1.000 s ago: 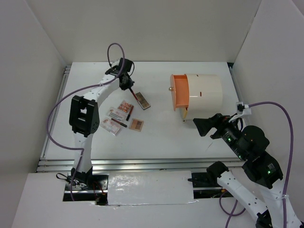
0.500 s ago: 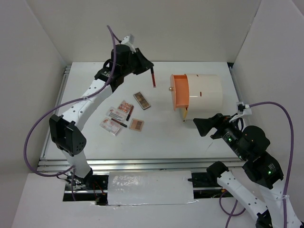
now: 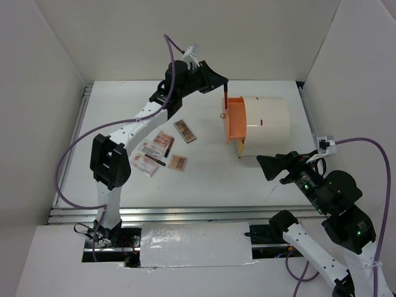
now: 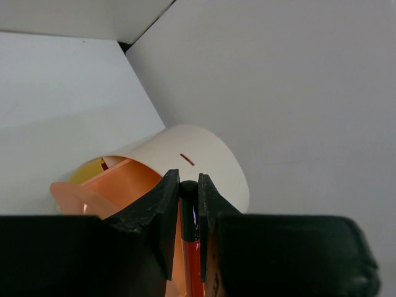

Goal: Organize the makeup

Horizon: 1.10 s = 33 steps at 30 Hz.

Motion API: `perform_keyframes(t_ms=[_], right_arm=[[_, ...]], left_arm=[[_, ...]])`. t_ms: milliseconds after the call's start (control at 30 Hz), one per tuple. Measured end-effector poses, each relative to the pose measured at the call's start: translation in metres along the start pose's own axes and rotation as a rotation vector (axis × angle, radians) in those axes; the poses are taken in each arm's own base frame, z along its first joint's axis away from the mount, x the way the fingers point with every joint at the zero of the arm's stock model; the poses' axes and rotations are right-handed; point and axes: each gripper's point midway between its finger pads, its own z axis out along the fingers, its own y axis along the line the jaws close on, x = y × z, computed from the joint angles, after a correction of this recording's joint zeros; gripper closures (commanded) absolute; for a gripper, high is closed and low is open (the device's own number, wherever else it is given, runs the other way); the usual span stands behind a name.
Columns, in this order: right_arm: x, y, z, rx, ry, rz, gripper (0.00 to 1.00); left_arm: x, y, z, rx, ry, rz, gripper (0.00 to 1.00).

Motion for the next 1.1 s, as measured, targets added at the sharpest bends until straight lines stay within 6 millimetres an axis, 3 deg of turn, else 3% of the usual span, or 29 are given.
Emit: perform_keyframes(t_ms=[167, 300, 467, 600, 833, 1100], right_arm=[[0.002, -0.001, -0.001, 0.003, 0.005, -0.001, 0.0], [0.002, -0.002, -0.002, 0.004, 0.007, -0.001, 0.0], [0.002, -0.002, -0.002, 0.004, 0.007, -0.001, 0.0], [0.002, -0.002, -0.003, 0.003, 0.005, 0.0, 0.0], [0.002, -0.001, -0.005, 0.0, 0.001, 0.0, 0.0], [0.002, -0.001, -0.005, 0.0, 0.001, 0.0, 0.0]], left_arm=[[0.037, 0.006, 0.022, -0.004, 0.053, -0.023, 1.0], [0.047, -0.004, 0.031, 0.025, 0.056, -0.035, 1.0], [0.043, -0.006, 0.032, 0.027, 0.031, -0.035, 0.92], [0.042, 0.0, 0.033, 0.005, 0.013, -0.035, 0.75], [0.05, 0.013, 0.034, -0.029, 0.024, -0.047, 0.28], [0.054, 0.014, 0.028, -0.059, 0.047, -0.044, 0.1]])
